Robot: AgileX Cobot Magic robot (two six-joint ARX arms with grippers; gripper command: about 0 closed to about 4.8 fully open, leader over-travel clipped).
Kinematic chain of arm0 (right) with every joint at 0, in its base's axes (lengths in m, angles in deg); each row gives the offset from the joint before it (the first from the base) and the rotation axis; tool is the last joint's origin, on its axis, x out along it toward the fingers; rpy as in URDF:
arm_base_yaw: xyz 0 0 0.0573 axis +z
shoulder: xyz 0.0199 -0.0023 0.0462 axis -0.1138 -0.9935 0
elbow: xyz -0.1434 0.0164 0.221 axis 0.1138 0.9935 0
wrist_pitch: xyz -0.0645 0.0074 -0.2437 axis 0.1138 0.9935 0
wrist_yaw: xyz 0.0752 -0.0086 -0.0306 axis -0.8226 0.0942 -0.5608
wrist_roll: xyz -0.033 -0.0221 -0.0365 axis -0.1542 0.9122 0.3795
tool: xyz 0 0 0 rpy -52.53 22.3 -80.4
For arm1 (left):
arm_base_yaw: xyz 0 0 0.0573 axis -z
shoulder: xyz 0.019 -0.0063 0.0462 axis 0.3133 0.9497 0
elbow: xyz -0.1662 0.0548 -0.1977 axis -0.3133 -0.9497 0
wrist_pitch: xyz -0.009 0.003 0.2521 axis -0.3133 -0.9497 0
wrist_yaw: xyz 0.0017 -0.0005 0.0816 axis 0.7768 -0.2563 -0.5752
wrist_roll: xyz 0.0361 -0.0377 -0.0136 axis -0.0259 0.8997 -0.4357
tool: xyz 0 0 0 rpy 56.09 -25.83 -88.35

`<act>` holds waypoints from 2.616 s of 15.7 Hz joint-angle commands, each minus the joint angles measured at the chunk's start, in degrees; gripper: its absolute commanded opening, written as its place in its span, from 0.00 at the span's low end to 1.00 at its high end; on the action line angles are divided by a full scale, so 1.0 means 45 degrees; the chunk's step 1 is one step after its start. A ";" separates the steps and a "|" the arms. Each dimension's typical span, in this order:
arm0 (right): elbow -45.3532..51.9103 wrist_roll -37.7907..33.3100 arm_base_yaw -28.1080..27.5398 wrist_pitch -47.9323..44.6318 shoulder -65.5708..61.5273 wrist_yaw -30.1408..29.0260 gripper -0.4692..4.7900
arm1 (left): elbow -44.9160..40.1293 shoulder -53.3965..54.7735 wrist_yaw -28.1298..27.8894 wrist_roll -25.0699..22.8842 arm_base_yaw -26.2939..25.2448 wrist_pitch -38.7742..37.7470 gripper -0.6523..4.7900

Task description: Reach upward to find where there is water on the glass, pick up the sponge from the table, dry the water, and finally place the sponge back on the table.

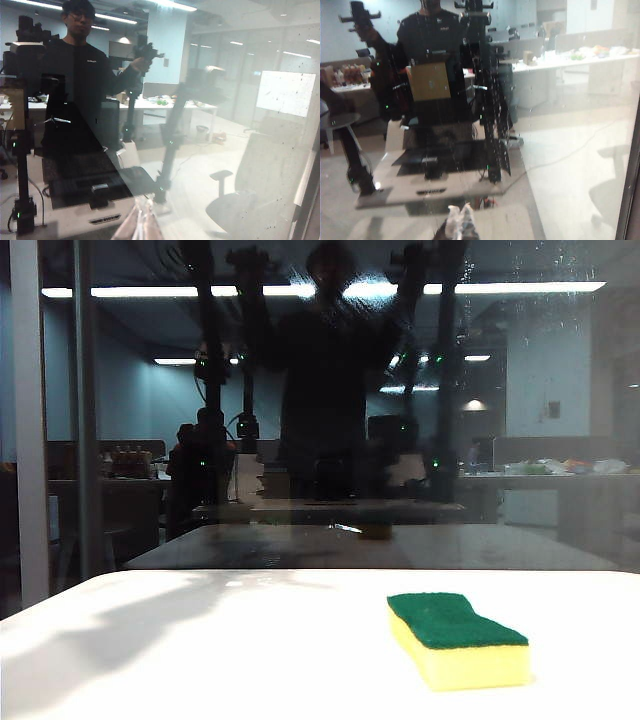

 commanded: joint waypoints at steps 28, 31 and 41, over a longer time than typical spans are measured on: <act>-0.0097 -0.0690 0.0005 -0.1433 0.0607 -0.9360 0.08 | 0.0073 0.0194 0.8539 0.3109 0.0087 0.2608 0.11; -0.0097 -0.0777 0.0005 -0.1418 0.0607 -0.9306 0.08 | 0.0073 0.0194 0.7475 0.3045 0.0087 0.2103 0.11; -0.0097 -0.0646 0.0005 -0.1020 0.0612 -0.6635 0.08 | 0.0083 0.0194 0.2317 0.0607 0.0063 -0.0287 0.11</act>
